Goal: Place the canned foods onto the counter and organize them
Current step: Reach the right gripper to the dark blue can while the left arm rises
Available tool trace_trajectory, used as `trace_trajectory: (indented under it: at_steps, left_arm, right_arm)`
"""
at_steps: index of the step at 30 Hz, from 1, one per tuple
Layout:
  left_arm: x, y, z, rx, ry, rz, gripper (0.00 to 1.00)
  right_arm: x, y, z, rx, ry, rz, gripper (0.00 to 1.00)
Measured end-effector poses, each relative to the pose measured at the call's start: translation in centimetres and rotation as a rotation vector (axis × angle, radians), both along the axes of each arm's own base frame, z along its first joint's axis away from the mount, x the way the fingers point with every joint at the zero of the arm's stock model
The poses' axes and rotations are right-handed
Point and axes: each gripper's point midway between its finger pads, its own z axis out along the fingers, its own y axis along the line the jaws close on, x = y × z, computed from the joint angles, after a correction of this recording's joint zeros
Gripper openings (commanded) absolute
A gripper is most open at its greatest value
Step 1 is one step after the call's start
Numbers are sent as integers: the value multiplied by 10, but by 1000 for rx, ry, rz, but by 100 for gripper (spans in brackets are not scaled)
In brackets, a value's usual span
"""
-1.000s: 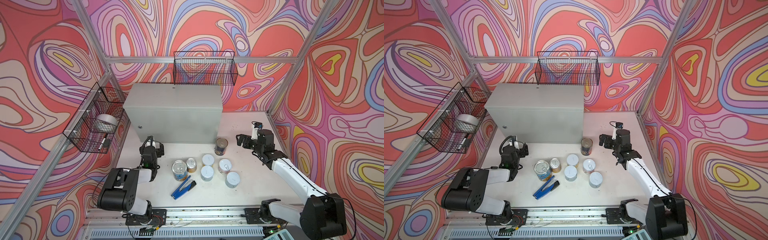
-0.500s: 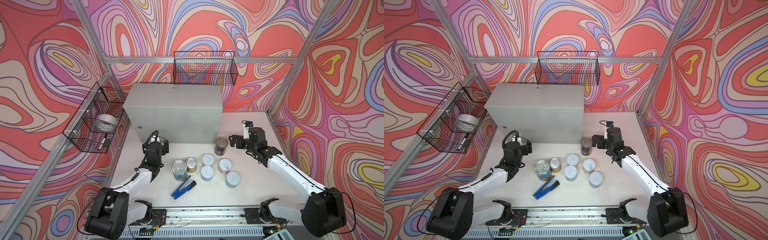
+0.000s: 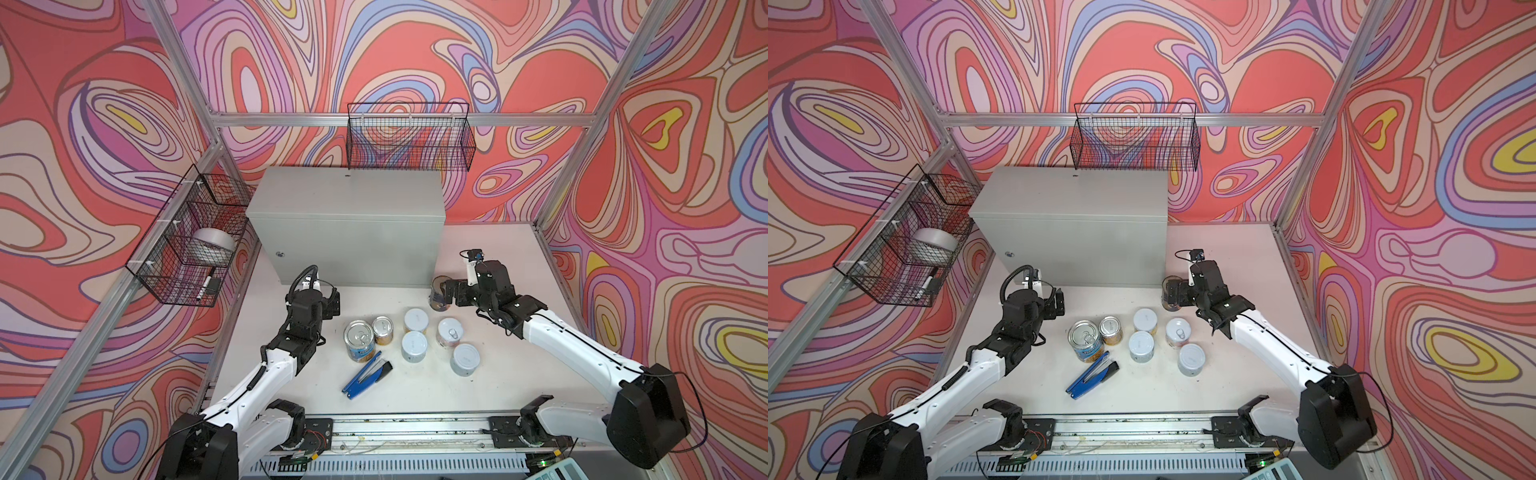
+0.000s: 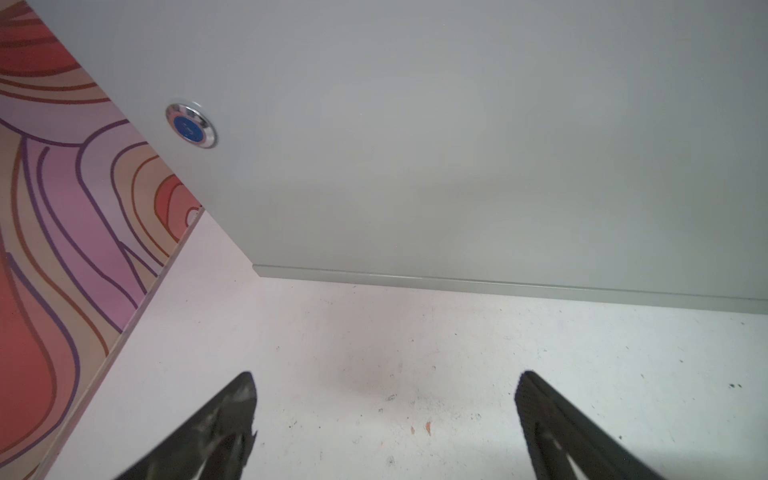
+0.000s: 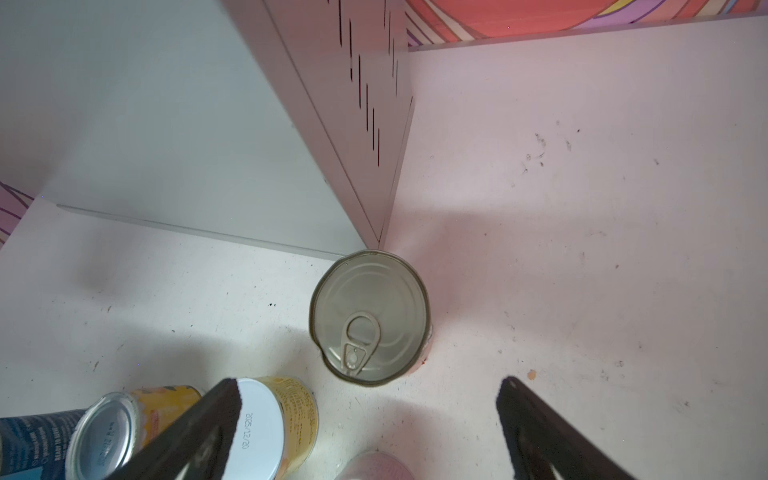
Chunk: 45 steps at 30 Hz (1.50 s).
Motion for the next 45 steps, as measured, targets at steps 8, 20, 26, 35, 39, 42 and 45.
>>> trace_trajectory:
  at_steps: [8, 20, 26, 35, 39, 42, 45]
  left_arm:
    - [4, -12, 12, -29, 23, -51, 100]
    - [5, -31, 35, -159, 45, -104, 100]
    - [-5, -46, 42, -179, 67, -152, 100]
    - [-22, -69, 65, -170, 70, -199, 100]
    - [-24, -62, 68, -129, 115, -161, 100]
    - [-26, -56, 69, -106, 127, -138, 100]
    - [-29, -51, 66, -85, 140, -117, 100]
  right_arm:
    - [1, 8, -27, -60, 52, -1, 99]
    - [9, 13, -43, -60, 68, -6, 99]
    - [10, 16, -64, -75, 116, 0, 98]
    - [17, 13, -72, -104, 121, -22, 97]
    - [19, 11, -73, -114, 115, -33, 94]
    - [22, 12, -74, -114, 110, -33, 92]
    - [28, 16, -75, -118, 113, -29, 87]
